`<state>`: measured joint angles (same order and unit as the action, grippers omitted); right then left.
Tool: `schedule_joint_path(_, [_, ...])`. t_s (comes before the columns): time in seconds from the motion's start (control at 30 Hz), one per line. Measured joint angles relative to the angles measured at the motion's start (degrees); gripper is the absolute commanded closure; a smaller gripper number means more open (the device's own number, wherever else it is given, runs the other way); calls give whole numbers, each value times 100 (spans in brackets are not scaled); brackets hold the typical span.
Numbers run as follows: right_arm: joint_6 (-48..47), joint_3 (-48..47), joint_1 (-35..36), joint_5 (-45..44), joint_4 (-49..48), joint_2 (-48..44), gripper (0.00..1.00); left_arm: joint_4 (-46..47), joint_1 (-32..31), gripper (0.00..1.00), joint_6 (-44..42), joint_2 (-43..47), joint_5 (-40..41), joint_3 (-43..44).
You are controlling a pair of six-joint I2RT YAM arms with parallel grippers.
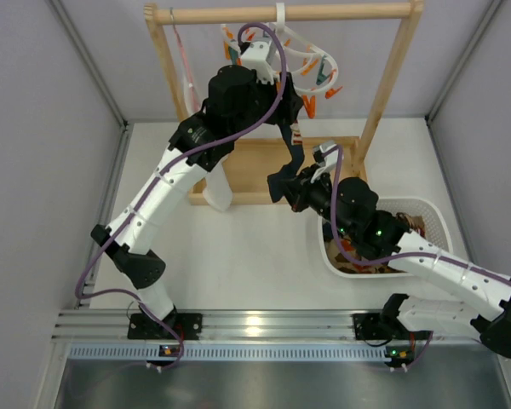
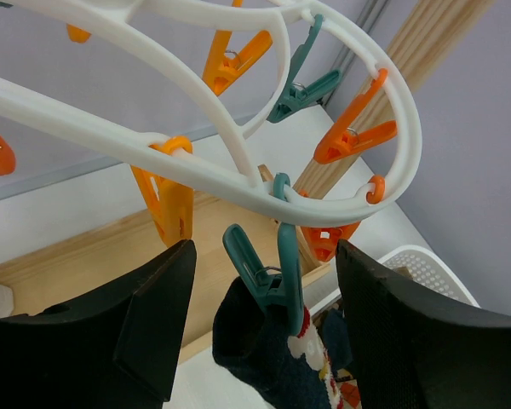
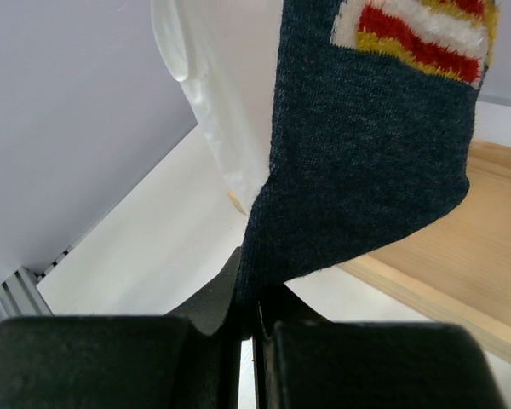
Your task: Remove the socks clipped to the hanger
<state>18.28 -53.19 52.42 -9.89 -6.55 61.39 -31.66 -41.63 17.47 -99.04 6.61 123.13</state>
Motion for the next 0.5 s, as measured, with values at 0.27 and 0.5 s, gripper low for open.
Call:
schedule_joint_path(0.27, [-2, 0, -4, 101, 31, -66, 100, 66, 173, 41, -11, -101, -317, 0])
schedule_joint_path(0.5, [-7, 9, -4, 111, 68, -79, 100, 155, 223, 58, -11, -249, -487, 120])
